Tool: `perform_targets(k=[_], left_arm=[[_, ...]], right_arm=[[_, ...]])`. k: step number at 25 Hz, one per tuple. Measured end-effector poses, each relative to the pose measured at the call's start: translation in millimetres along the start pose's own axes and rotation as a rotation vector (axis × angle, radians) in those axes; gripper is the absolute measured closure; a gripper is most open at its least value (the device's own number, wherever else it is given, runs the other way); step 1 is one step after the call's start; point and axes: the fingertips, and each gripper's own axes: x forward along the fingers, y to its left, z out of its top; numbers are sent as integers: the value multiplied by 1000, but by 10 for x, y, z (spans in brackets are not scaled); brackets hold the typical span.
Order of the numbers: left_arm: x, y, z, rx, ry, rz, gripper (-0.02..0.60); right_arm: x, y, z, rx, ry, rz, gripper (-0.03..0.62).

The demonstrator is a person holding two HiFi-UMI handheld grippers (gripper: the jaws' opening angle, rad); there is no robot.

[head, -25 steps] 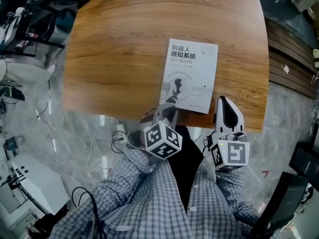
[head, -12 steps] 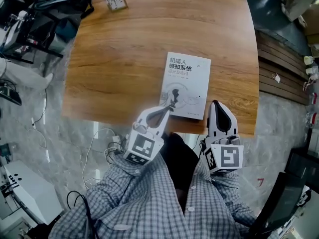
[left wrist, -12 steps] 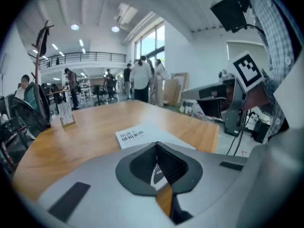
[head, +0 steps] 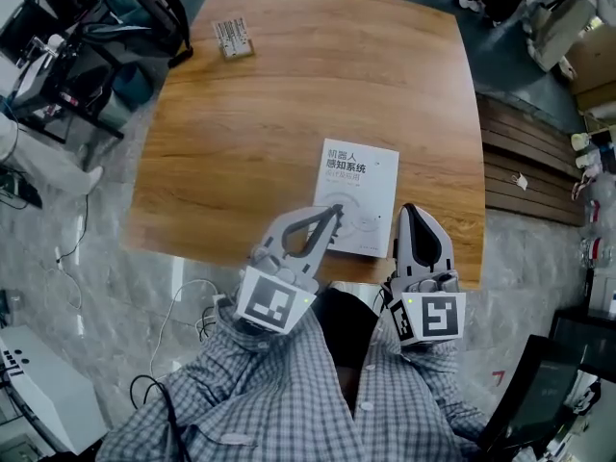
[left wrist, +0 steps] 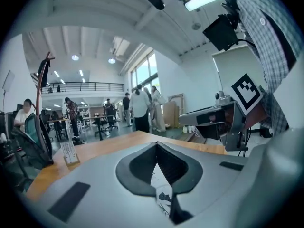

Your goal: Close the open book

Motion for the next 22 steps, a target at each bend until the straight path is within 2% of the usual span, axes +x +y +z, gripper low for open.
perform_targets(k=[6, 12, 17, 22], left_arm=[[-59, 75, 247, -39, -91, 1, 571], [-69, 36, 233, 19, -68, -8, 571], [-59, 22, 234, -18, -85, -6, 571], [-80, 20, 215, -22, -87, -4, 571]], right_arm=[[50, 94, 234, -12, -56, 25, 574], [69, 176, 225, -19, -52, 47, 574], [79, 217, 220, -11, -49, 62, 574], [63, 258, 204, -16, -47, 70, 574]])
